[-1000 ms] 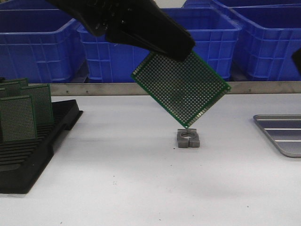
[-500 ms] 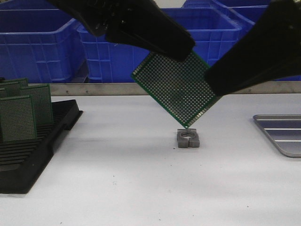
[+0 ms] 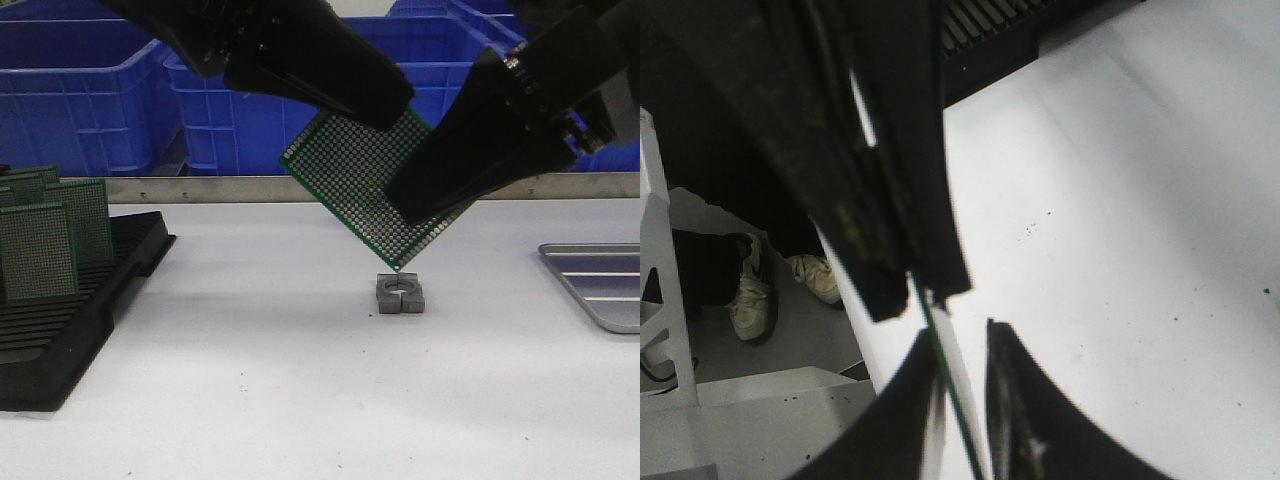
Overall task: Place circuit board on tray
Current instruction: 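Grasp the board's lower edge with the right gripper beside the left, then carry the board with the right gripper and lower it onto the silver tray, then grasp a second green board in the rack with the left gripper and lift, then hand the second board from the left gripper to the right gripper, then lower the second board onto the silver tray with the right gripper and release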
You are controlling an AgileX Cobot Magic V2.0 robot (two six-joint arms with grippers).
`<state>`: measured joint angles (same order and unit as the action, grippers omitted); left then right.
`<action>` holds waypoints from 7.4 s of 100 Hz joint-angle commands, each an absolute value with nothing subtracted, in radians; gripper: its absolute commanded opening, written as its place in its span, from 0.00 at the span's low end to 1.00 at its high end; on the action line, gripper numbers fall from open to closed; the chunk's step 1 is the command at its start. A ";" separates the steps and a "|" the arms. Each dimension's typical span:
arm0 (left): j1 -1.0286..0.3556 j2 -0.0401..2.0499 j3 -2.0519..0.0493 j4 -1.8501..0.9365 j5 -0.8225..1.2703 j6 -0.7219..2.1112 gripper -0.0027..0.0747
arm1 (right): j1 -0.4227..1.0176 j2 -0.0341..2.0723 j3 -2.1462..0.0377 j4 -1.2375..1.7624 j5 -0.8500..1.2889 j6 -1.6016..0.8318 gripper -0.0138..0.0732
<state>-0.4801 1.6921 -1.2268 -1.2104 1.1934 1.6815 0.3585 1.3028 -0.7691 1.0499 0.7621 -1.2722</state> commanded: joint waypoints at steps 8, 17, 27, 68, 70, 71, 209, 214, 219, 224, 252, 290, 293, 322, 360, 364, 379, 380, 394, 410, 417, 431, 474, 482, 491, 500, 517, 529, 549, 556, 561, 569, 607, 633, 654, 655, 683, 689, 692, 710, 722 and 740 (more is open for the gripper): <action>-0.485 1.655 -1.256 -1.288 1.208 1.679 0.02 | 0.359 1.284 -0.803 1.101 0.791 -1.287 0.09; -0.485 1.655 -1.262 -1.288 1.218 1.679 0.14 | 0.359 1.284 -0.803 1.101 0.804 -1.287 0.09; -0.485 1.655 -1.278 -1.288 1.226 1.679 0.42 | 0.359 1.284 -0.803 1.101 0.805 -1.287 0.09; -0.360 1.655 -1.409 -1.237 1.223 1.644 0.74 | 0.160 1.284 -0.803 1.085 0.869 -1.168 0.09; -0.352 1.655 -1.415 -1.239 1.223 1.644 0.74 | 0.134 1.284 -0.803 1.081 0.869 -1.154 0.09; -0.345 1.655 -1.416 -1.239 1.226 1.642 0.74 | 0.125 1.284 -0.803 1.079 0.869 -1.145 0.09; -0.205 1.650 -1.524 -0.994 1.252 1.471 0.74 | -0.333 1.597 -0.913 0.972 0.579 -1.039 0.75; -0.193 1.650 -1.549 -0.896 1.258 1.410 0.74 | -0.333 1.579 -0.913 0.961 0.578 -1.039 0.75; -0.189 1.650 -1.565 -0.795 1.258 1.375 0.74 | -0.333 1.563 -0.913 0.961 0.576 -1.039 0.75; -0.189 1.650 -1.567 -0.675 1.258 1.358 0.74 | -0.333 1.547 -0.913 0.961 0.576 -1.039 0.75; -0.189 1.651 -1.565 -0.264 1.283 1.235 0.74 | -0.333 1.519 -0.913 0.961 0.577 -1.039 0.75; -0.189 1.723 -1.530 -0.238 1.283 1.223 0.74 | -0.333 1.519 -0.913 0.961 0.580 -1.039 0.75; -0.189 1.734 -1.530 -0.229 1.283 1.223 0.74 | -0.333 1.519 -0.913 0.961 0.581 -1.039 0.75; -0.189 1.815 -1.530 -0.136 1.283 1.223 0.74 | -0.333 1.519 -0.913 0.961 0.587 -1.039 0.75; -0.189 1.852 -1.536 -0.133 1.283 1.223 0.13 | -0.333 1.519 -0.913 0.961 0.594 -1.039 0.75; -0.189 1.852 -1.536 -0.133 1.283 1.223 0.03 | -0.333 1.519 -0.913 0.961 0.594 -1.039 0.75; -0.189 1.848 -1.536 -0.133 1.283 1.223 0.01 | -0.333 1.519 -0.913 0.962 0.594 -1.039 0.75; -0.189 1.846 -1.536 -0.133 1.283 1.223 0.01 | -0.333 1.519 -0.913 0.963 0.594 -1.039 0.75; -0.193 1.810 -1.552 -0.133 1.283 1.223 0.01 | -0.333 1.499 -0.913 0.982 0.618 -1.039 0.75; -0.210 1.736 -1.565 -0.167 1.283 1.223 0.01 | -0.330 1.430 -0.914 0.984 0.655 -1.073 0.75; -0.217 1.705 -1.565 -0.217 1.283 1.223 0.01 | -0.321 1.388 -0.914 0.997 0.678 -1.109 0.75; -0.229 1.658 -1.565 -0.405 1.283 1.225 0.01 | -0.257 1.307 -0.914 1.017 0.731 -1.255 0.75; -0.401 1.655 -1.565 -0.828 1.283 1.341 0.01 | 0.148 1.265 -0.914 1.017 0.864 -1.611 0.75; -0.454 1.659 -1.565 -0.830 1.283 1.341 0.01 | 0.199 1.279 -0.914 1.017 0.856 -1.629 0.75; -0.502 1.666 -1.565 -0.830 1.278 1.341 0.01 | 0.245 1.297 -0.913 1.017 0.834 -1.629 0.75; -0.536 1.678 -1.565 -0.830 1.276 1.341 0.01 | 0.284 1.314 -0.913 1.017 0.807 -1.629 0.75; -0.575 1.698 -1.565 -0.832 1.278 1.341 0.01 | 0.317 1.357 -0.913 1.018 0.767 -1.628 0.74; -0.577 1.698 -1.565 -0.832 1.278 1.341 0.01 | 0.317 1.378 -0.913 1.019 0.777 -1.625 0.58; -0.577 1.698 -1.565 -0.832 1.278 1.341 0.01 | 0.317 1.378 -0.913 1.019 0.778 -1.624 0.13; -0.577 1.698 -1.565 -0.832 1.276 1.341 0.01 | 0.317 1.378 -0.913 1.019 0.778 -1.623 0.09; -0.577 1.698 -1.565 -0.832 1.276 1.341 0.04 | 0.317 1.378 -0.913 1.019 0.779 -1.623 0.08; -0.577 1.698 -1.565 -0.832 1.276 1.341 0.16 | 0.317 1.378 -0.913 1.019 0.779 -1.623 0.08; -0.549 1.695 -1.572 -0.724 1.127 1.328 0.69 | 0.219 1.383 -0.910 0.977 0.862 -1.418 0.08; -0.484 1.695 -1.576 -0.731 1.119 1.226 0.69 | -0.063 1.415 -0.910 0.922 0.855 -1.150 0.08; -0.484 1.695 -1.576 -0.740 1.119 1.225 0.69 | -0.231 1.521 -0.910 0.922 0.722 -1.071 0.08; -0.484 1.695 -1.576 -0.740 1.119 1.225 0.69 | -0.234 1.530 -0.910 0.922 0.717 -1.071 0.08; -0.484 1.695 -1.576 -0.744 1.145 1.225 0.69 | -0.263 1.640 -0.911 0.933 0.552 -1.065 0.19; -0.484 1.695 -1.576 -0.744 1.145 1.225 0.69 | -0.263 1.641 -0.911 0.933 0.533 -1.065 0.33; -0.484 1.695 -1.576 -0.744 1.145 1.225 0.69 | -0.263 1.641 -0.911 0.933 0.523 -1.065 0.44; -0.484 1.695 -1.576 -0.744 1.151 1.225 0.64 | -0.263 1.636 -0.913 0.933 0.514 -1.065 0.72; -0.484 1.693 -1.576 -0.719 1.144 1.143 0.36 | -0.263 1.604 -0.913 0.933 0.539 -1.065 0.70; -0.484 1.689 -1.576 -0.584 1.167 0.985 0.01 | -0.263 1.489 -0.911 0.933 0.612 -1.065 0.27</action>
<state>-0.4852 1.7425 -1.5425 -0.5985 1.1631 1.0662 -0.2572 1.5828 -0.8851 0.9041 0.5690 -1.0646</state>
